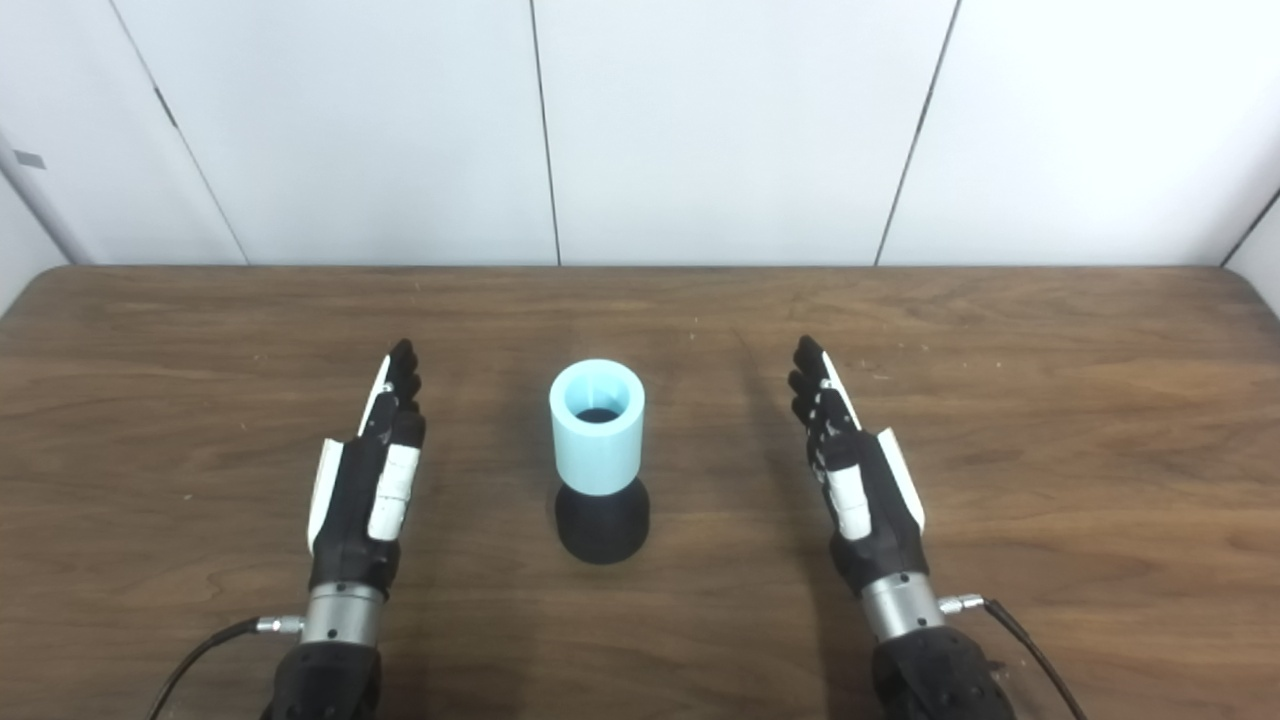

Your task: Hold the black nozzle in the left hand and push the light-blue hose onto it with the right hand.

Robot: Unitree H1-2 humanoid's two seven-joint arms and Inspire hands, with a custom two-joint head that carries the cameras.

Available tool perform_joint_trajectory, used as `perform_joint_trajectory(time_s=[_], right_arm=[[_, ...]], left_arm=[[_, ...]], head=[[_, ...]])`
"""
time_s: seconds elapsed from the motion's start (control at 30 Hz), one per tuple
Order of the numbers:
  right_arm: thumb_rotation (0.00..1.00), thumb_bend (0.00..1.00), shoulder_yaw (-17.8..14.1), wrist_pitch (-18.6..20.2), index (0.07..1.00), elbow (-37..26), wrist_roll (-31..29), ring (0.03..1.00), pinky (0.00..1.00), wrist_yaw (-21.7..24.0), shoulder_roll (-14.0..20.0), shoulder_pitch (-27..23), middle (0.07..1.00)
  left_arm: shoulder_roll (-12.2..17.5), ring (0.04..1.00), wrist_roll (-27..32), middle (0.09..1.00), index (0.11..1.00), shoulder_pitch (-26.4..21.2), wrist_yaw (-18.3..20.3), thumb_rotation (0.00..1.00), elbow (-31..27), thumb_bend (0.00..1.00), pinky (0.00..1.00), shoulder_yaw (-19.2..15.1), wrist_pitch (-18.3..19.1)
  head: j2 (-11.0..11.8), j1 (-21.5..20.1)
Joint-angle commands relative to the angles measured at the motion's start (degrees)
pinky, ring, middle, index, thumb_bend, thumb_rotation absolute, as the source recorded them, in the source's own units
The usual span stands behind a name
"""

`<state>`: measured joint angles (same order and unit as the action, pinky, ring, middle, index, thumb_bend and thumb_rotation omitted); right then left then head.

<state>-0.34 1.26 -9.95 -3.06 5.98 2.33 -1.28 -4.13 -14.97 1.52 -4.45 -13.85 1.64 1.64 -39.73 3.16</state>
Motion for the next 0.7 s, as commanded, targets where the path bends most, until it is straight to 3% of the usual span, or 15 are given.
perform_joint_trajectory(time_s=[0.0, 0.67], right_arm=[[1.00, 0.76, -0.40, -2.70, 1.000, -0.73, -0.89, 1.000, 1.00, -0.72, -0.53, -1.69, 1.000], [1.00, 0.76, -0.18, -2.57, 1.000, -1.18, 0.33, 1.000, 1.00, -2.52, -1.41, -1.74, 1.000]], left_arm=[[0.25, 1.000, 0.57, 1.000, 1.000, -1.50, 0.00, 1.00, -1.47, 0.95, 1.00, 0.37, -1.31], [1.70, 1.000, 2.82, 1.000, 1.000, -1.55, 0.25, 1.00, -1.86, 0.95, 1.00, 0.13, -1.69]], head=[[-0.01, -0.06], [-0.52, -0.87]])
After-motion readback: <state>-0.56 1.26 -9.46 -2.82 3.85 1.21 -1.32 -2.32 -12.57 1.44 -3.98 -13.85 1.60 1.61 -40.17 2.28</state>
